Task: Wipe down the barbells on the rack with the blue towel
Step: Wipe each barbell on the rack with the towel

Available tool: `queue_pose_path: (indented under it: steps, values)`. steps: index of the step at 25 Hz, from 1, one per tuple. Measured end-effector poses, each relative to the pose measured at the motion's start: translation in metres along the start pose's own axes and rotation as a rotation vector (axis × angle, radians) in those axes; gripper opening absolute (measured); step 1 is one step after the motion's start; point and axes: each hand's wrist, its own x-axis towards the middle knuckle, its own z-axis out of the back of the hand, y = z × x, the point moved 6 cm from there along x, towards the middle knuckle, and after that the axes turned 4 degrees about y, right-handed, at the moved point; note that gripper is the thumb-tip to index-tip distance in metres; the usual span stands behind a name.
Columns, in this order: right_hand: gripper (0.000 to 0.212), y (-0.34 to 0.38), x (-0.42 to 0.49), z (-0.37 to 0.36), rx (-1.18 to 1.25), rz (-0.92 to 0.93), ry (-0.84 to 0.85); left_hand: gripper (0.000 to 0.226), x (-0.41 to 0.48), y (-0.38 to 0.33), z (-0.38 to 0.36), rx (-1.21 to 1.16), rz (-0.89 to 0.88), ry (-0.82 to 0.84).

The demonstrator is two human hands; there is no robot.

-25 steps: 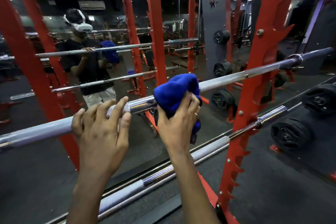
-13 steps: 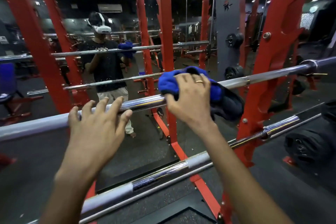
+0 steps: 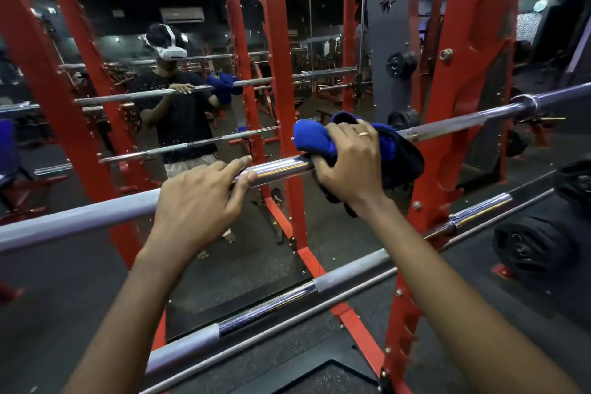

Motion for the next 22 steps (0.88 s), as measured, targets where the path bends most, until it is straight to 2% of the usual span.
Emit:
queue_pose_path:
  steps: [2, 3, 6, 8, 9, 12, 14, 15, 16, 18, 22]
  values:
    - [0.047, -0.015, -0.014, -0.001, 0.057, 0.129, -0.014, 0.051, 0.000, -0.002, 0.001, 0.021, -0.008, -0.022]
    - [0.049, -0.032, -0.015, 0.001, 0.066, 0.115, -0.048, 0.051, 0.000, -0.002, 0.001, 0.031, -0.011, -0.033]
    - [0.048, -0.082, -0.012, 0.004, 0.086, -0.279, -0.214, 0.052, -0.002, -0.003, 0.002, 0.043, -0.011, -0.037]
    - [0.051, -0.087, -0.021, 0.000, 0.198, -0.532, -0.341, 0.051, 0.000, -0.003, 0.001, 0.040, -0.015, -0.015]
    - [0.055, -0.077, -0.028, -0.004, 0.345, -0.612, -0.413, 0.051, 0.001, -0.002, 0.001, 0.039, -0.015, -0.003]
    - [0.058, -0.032, -0.054, -0.021, 1.026, -0.927, -0.613, 0.050, 0.003, 0.002, 0.001, 0.043, 0.001, 0.031]
    - [0.047, -0.013, -0.059, -0.049, 1.386, -1.129, -0.622, 0.046, 0.003, 0.002, 0.001, 0.037, -0.006, 0.041]
    - [0.047, -0.006, -0.058, -0.058, 1.464, -1.170, -0.595, 0.046, 0.002, 0.003, 0.001, 0.033, -0.014, 0.037]
    - [0.051, 0.002, -0.058, -0.061, 1.471, -1.177, -0.554, 0.047, 0.002, 0.003, 0.002, 0.030, -0.014, 0.035]
    - [0.068, 0.011, -0.068, -0.054, 1.233, -1.125, -0.472, 0.050, 0.001, 0.004, 0.002, 0.032, -0.004, 0.030]
    - [0.071, 0.033, -0.086, -0.017, 0.511, -0.625, -0.287, 0.058, 0.005, 0.001, -0.003, 0.028, 0.028, 0.069]
